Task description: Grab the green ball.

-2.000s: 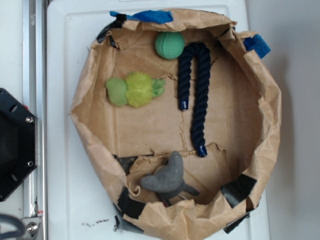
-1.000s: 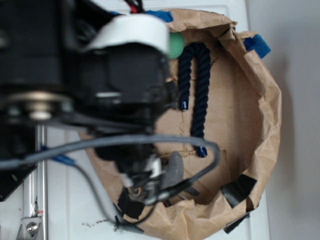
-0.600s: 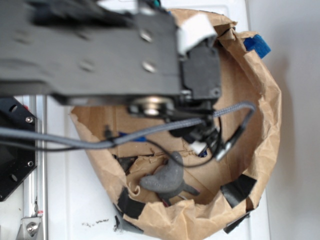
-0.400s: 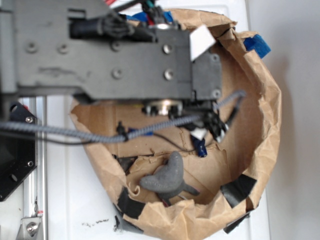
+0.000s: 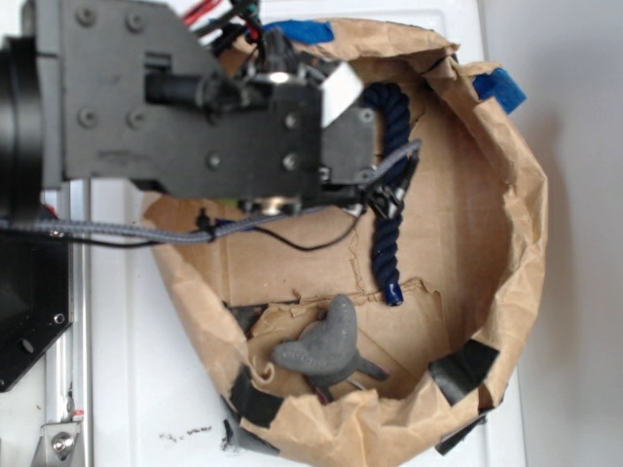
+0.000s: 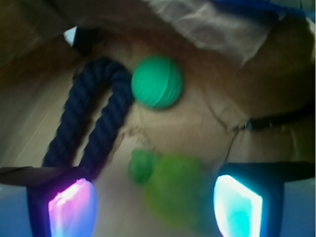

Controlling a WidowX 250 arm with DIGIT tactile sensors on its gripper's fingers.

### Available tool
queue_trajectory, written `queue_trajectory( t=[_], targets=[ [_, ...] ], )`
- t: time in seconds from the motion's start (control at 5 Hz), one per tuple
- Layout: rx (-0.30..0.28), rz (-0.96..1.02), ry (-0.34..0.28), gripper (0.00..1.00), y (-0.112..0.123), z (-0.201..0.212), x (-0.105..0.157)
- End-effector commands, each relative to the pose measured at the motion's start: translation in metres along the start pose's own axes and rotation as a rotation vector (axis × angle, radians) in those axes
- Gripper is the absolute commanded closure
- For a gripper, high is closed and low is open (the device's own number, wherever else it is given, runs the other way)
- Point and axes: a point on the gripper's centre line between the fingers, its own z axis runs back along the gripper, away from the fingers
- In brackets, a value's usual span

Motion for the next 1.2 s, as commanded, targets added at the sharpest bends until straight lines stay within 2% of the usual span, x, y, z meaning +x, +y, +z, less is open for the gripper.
queue_trajectory(
  t=[0.0, 0.2, 0.4, 1.0],
  targets=[
    [-0.036, 0.063, -0.132, 0.0, 0.0, 0.01, 0.029],
    [-0.071, 0.025, -0.209, 0.0, -0.012, 0.002, 0.038],
    [-0.055, 0.023, -0.226, 0.0, -0.013, -0.005, 0.039],
    [-0.049, 0.005, -0.218, 0.0, -0.013, -0.011, 0.039]
  ],
)
